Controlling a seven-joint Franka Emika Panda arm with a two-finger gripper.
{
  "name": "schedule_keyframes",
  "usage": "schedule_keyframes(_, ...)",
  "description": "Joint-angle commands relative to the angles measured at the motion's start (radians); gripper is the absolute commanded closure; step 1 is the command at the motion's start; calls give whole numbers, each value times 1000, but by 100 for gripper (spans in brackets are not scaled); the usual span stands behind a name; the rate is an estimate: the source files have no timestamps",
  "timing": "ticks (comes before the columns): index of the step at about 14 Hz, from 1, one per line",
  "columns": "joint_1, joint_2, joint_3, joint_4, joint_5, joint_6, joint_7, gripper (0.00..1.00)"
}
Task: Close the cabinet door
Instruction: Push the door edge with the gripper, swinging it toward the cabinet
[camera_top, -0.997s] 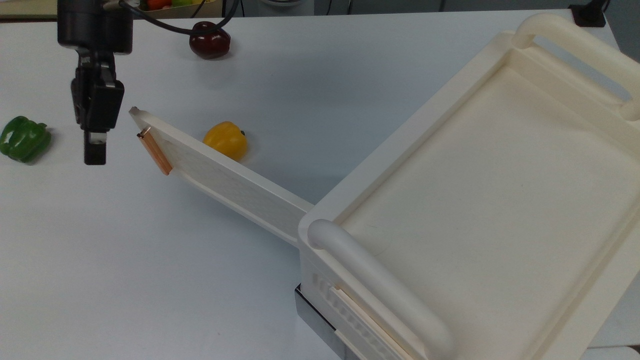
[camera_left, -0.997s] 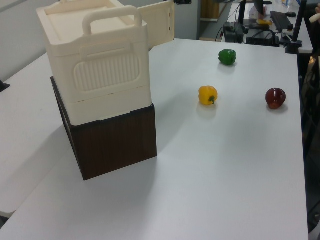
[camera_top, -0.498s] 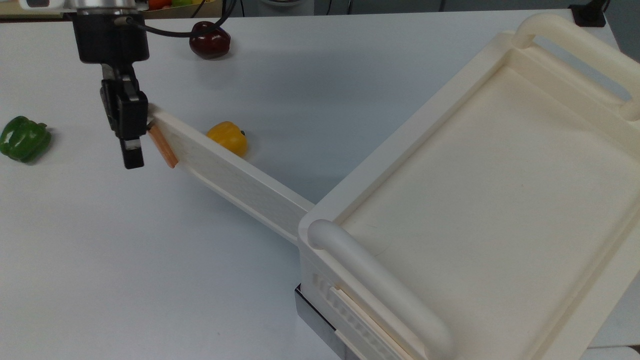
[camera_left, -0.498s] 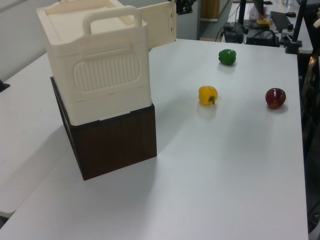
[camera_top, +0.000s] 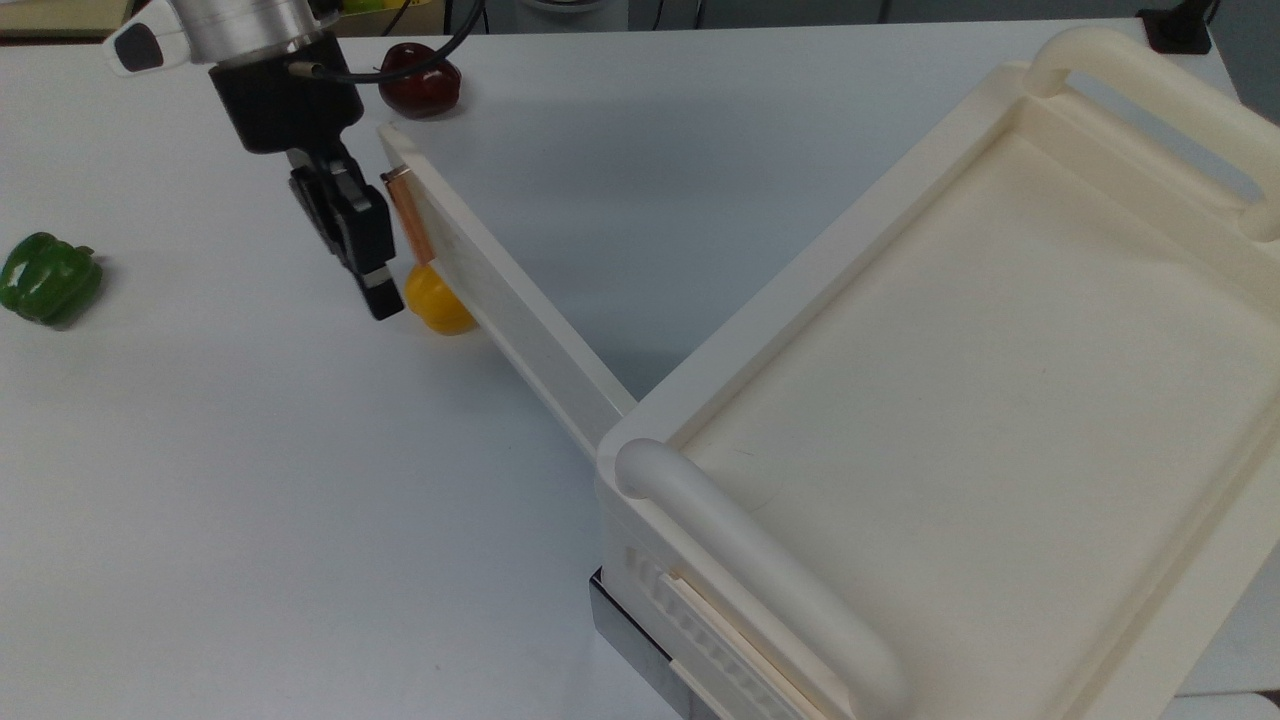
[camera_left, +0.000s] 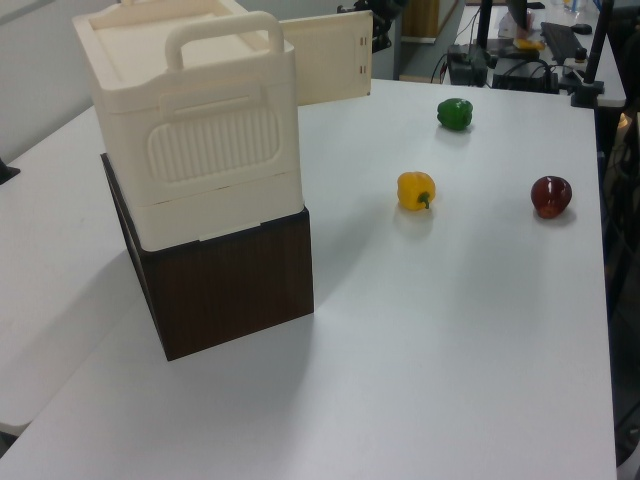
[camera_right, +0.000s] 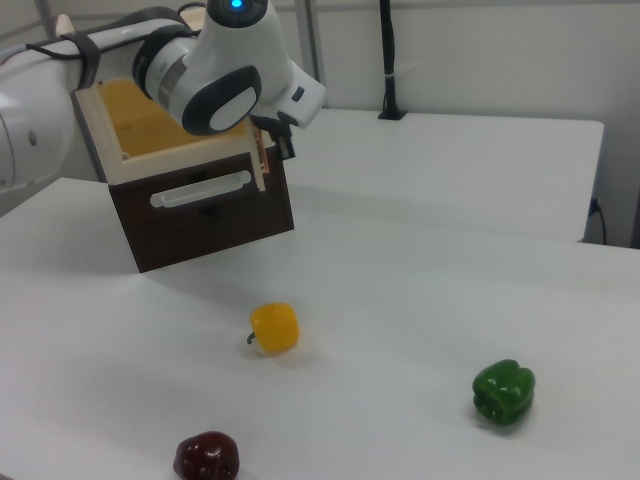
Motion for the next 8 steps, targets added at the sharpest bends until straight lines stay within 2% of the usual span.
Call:
schedule_keyframes(1,-3,-26,6,1,89,-129,-5,100)
schedule_keyframes(4,7,-25,13,1,101,-186,9,100)
schedule_keyframes(8,14,-23,53,0,122,-261,10,100)
